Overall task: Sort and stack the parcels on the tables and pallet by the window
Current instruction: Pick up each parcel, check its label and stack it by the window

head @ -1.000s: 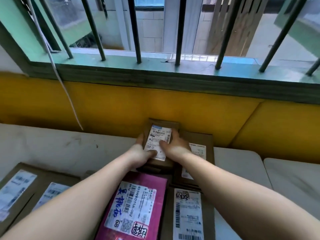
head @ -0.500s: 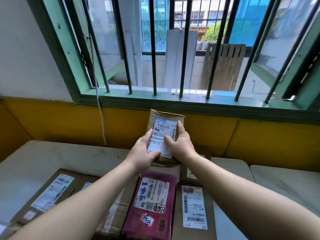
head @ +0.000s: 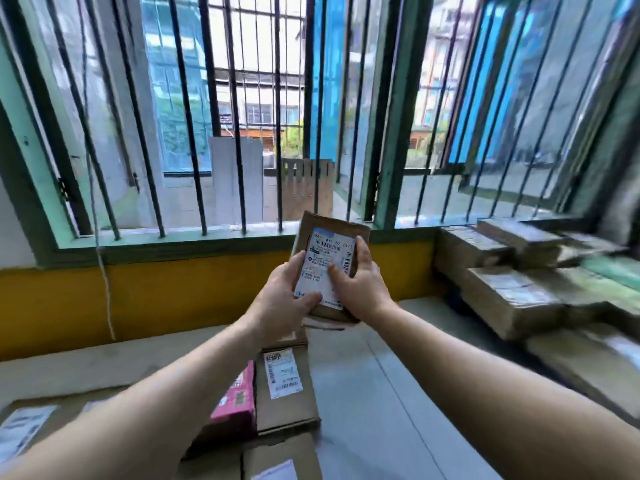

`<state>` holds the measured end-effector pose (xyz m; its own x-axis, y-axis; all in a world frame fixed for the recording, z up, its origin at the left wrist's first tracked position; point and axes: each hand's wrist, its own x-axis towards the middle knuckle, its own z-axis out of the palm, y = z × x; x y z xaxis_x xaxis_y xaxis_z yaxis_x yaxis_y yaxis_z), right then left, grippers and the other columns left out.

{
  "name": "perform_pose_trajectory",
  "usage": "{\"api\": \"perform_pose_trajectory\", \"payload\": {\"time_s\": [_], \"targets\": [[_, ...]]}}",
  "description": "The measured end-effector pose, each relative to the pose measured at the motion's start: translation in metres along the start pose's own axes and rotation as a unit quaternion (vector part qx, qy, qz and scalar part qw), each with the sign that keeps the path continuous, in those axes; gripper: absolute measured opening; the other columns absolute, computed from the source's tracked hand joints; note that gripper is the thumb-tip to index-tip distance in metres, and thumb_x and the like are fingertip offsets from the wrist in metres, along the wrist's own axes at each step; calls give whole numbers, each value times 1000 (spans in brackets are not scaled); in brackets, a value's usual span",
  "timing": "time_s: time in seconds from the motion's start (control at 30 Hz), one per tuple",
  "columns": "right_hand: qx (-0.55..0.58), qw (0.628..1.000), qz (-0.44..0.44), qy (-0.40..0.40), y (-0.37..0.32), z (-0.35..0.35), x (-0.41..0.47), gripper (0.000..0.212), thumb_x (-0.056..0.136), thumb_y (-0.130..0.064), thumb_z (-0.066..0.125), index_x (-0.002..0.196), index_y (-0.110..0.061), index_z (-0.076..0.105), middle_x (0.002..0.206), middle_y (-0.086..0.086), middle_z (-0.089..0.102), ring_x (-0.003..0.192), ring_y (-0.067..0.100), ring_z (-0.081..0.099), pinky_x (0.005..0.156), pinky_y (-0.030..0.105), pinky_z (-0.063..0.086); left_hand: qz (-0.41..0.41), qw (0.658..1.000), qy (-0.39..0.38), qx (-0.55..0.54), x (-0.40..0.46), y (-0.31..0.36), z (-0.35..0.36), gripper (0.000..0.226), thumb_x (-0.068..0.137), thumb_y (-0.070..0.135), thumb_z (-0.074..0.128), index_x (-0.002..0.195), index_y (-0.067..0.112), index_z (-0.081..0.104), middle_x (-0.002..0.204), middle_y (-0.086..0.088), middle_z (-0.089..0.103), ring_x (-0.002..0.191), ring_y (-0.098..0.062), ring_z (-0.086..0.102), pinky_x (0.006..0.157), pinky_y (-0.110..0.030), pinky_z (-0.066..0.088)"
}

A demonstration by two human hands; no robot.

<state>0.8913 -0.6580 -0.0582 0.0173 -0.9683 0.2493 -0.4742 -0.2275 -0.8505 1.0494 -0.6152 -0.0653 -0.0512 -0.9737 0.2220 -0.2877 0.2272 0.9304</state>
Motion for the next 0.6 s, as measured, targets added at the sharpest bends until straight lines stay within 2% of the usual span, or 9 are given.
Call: {"api": "perform_pose_trajectory", "payload": {"time_s": [0.07, 0.17, 0.23, 0.3, 0.4, 0.5, 0.6], "targets": [[-8, 999, 12, 40, 10, -46, -12, 77, 97, -44, 55, 156, -38, 6, 137, 5, 38, 105, 16, 51, 88, 35, 54, 13, 1000, -23, 3, 2, 22, 38, 76, 86, 10, 67, 144, 41, 30, 138, 3, 47, 117, -22, 57, 82, -37, 59], [-28, 995, 29, 87, 29, -114, -30, 79, 95, -47, 56, 156, -38, 7, 137, 3, 42, 110, 20, 54, 88, 37, 55, 43, 997, -63, 6, 3, 51, 98, 79, 85, 12, 68, 146, 39, 27, 142, 5, 44, 121, -18, 54, 84, -31, 58], [-52, 989, 49, 127, 51, -170, -45, 78, 92, -53, 55, 154, -41, 8, 142, 6, 43, 120, 26, 54, 98, 44, 50, 79, 991, -104, 23, 1, 75, 151, 78, 86, 10, 67, 147, 37, 27, 141, 9, 43, 124, -13, 49, 81, -18, 54], [-64, 982, 72, 160, 75, -226, -62, 79, 90, -56, 54, 154, -43, 9, 145, 6, 44, 127, 27, 50, 106, 46, 43, 115, 983, -140, 26, -1, 100, 206, 76, 86, 7, 66, 146, 36, 29, 138, 10, 45, 124, -10, 48, 75, -12, 51], [-61, 972, 95, 206, 111, -313, -91, 84, 84, -60, 54, 153, -45, 8, 146, 3, 46, 126, 25, 52, 106, 45, 45, 153, 972, -175, 39, -2, 131, 299, 76, 86, 12, 67, 145, 41, 29, 140, 8, 44, 126, -13, 47, 88, -25, 54], [-80, 960, 110, 244, 150, -404, -119, 82, 91, -52, 56, 156, -39, 7, 148, -1, 45, 128, 23, 51, 106, 41, 44, 162, 962, -210, 61, -4, 157, 397, 78, 81, 27, 68, 144, 45, 24, 142, 5, 42, 126, -17, 46, 98, -42, 51], [-113, 944, 135, 277, 190, -483, -146, 79, 94, -50, 56, 156, -36, 10, 151, -1, 43, 133, 22, 46, 109, 34, 39, 174, 953, -245, 43, -10, 178, 485, 85, 72, 41, 66, 144, 44, 21, 141, 5, 41, 124, -15, 49, 102, -41, 47]]}}
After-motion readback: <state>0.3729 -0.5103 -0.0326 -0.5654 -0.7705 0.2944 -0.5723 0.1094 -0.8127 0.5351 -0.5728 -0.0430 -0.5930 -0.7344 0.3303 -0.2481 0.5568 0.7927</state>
